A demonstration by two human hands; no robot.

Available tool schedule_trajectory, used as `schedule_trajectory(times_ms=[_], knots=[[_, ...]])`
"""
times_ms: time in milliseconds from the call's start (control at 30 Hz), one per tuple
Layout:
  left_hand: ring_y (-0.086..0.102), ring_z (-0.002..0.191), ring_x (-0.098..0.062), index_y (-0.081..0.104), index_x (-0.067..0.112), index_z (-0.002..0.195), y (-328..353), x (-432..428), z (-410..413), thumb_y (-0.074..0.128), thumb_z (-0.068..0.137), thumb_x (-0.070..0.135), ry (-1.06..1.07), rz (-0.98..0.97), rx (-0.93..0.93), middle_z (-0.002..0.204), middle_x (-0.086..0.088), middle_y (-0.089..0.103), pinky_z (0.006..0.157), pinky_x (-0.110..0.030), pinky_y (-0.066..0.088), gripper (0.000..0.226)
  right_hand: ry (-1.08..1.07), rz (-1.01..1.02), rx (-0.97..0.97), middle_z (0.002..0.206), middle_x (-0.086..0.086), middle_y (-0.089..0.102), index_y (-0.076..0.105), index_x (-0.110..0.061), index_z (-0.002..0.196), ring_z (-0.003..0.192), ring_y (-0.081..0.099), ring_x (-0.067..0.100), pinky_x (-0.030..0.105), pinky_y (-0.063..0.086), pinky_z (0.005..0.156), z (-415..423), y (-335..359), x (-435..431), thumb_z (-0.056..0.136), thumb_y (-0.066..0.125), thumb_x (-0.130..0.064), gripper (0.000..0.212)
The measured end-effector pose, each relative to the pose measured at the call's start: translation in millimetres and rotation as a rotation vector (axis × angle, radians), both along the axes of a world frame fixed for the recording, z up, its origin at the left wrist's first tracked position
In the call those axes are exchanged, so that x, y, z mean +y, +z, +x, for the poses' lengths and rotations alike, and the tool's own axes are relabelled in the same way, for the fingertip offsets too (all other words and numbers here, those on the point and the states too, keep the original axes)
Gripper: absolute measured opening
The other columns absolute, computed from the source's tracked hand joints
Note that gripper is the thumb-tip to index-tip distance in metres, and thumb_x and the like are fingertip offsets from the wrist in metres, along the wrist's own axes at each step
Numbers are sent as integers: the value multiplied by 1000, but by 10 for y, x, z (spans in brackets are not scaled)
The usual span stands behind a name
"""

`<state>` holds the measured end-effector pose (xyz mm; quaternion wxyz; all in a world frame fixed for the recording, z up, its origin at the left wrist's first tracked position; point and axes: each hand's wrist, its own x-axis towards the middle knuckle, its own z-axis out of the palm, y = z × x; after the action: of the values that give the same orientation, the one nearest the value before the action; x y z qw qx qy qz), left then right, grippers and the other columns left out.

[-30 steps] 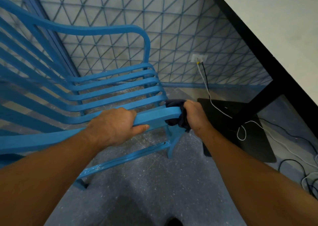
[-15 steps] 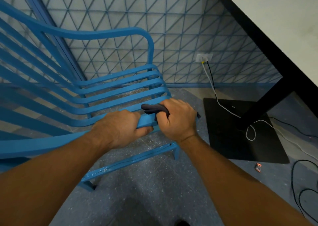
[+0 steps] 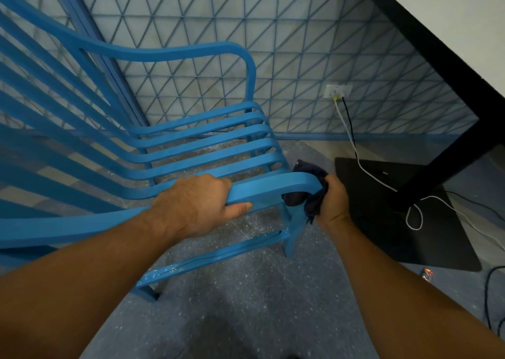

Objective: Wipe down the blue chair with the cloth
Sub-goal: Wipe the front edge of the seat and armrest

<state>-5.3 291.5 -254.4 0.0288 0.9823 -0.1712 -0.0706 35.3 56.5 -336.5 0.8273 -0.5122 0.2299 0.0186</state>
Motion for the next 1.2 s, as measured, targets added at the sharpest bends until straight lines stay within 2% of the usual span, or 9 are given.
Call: schedule_trajectory(times_ms=[67,167,267,367,467,533,767,1033,1200], knots=[[51,67,-8,44,29,86,11,7,2,36,88,71,3,13,4,71,12,47,65,-27,46,43,1,-1,30,71,6,63,64,-10,84,69,60,19,32,49,67,5,-2,14,96,37,-12,30],[46,64,-4,44,28,86,9,-16,-7,36,88,71,-2,15,-10,70,12,46,64,-26,42,43,31,-235,-11,74,6,62,63,-14,83,71,60,19,32,49,65,-46,106,25,96,38,-12,28],[43,62,-3,42,29,86,21,-19,-11,38,89,70,16,18,6,70,11,46,63,-26,39,41,167,-670,-109,78,4,62,60,-20,80,73,60,19,32,49,61,-81,366,150,93,42,-14,23],[46,64,-6,44,29,84,60,-37,-12,41,88,69,54,23,42,71,9,48,65,-30,43,41,322,-1300,-319,71,-1,58,58,-21,77,66,55,15,29,45,57,-150,600,416,89,46,-23,17],[50,65,-8,46,28,83,82,-43,-24,43,88,68,76,20,68,73,7,51,63,-30,44,41,327,-1555,-402,75,-3,59,61,-19,82,69,57,18,39,51,65,-226,678,648,83,39,-36,28],[48,63,-7,46,27,82,94,-52,-28,44,89,67,79,12,69,72,7,51,60,-30,40,41,291,-1503,-435,72,-3,58,61,-18,81,68,56,19,43,52,66,-246,680,700,80,36,-37,31],[45,63,-11,49,24,89,64,-19,-45,41,89,69,31,-14,-13,69,9,44,64,-31,37,46,60,-869,-507,74,18,61,63,0,83,69,56,32,45,49,60,-314,675,705,81,41,-18,29],[57,81,-18,53,18,104,68,22,-186,43,91,63,-6,-75,-220,92,2,61,70,-30,41,48,210,-1147,-526,101,-7,52,55,-17,112,89,52,-4,9,43,74,-589,655,648,94,49,-11,19],[58,91,-21,62,10,108,23,118,-358,66,86,33,-112,-334,-462,99,-4,63,82,-36,51,33,172,-1087,-494,106,-5,52,56,-16,118,93,52,-10,7,45,78,-758,740,623,95,49,-8,25]])
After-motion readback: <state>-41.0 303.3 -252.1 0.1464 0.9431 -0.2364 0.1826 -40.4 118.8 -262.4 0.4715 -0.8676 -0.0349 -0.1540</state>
